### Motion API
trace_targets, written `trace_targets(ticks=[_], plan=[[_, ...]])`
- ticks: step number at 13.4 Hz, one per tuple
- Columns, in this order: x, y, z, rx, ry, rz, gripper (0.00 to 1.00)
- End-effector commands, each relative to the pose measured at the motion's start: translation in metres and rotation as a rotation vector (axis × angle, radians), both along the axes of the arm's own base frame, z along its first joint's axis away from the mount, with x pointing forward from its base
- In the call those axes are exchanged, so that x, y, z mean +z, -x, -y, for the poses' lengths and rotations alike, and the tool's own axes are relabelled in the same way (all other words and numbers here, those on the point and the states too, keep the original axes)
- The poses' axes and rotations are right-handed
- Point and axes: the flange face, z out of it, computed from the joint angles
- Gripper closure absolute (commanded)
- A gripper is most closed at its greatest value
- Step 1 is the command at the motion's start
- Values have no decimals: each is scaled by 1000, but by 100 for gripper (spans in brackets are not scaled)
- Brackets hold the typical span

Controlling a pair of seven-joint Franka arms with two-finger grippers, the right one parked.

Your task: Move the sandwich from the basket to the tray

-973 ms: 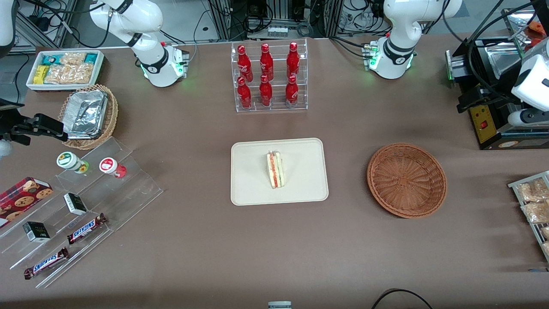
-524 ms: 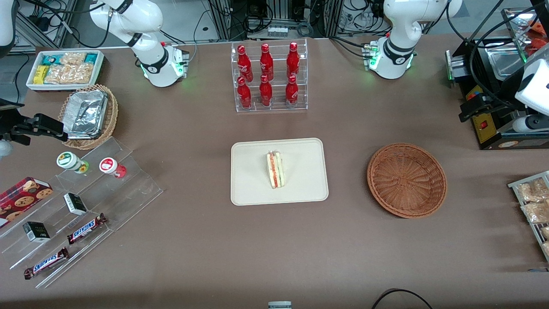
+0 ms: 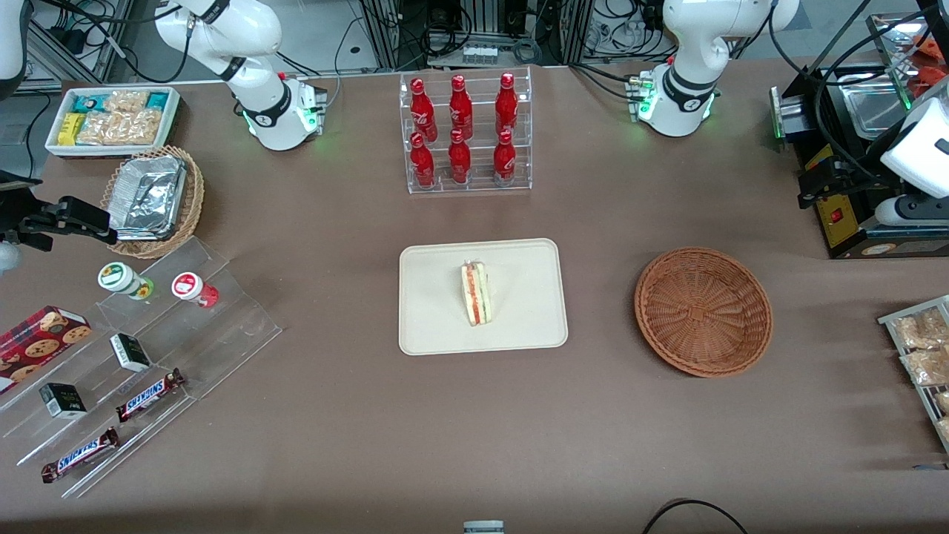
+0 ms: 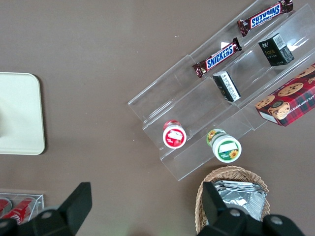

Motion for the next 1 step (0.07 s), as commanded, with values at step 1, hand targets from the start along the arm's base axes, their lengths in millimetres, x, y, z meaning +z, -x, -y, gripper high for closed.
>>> trace_targets(ticks=[1], plan=[[2,-2,1,-13,-1,-2,0]])
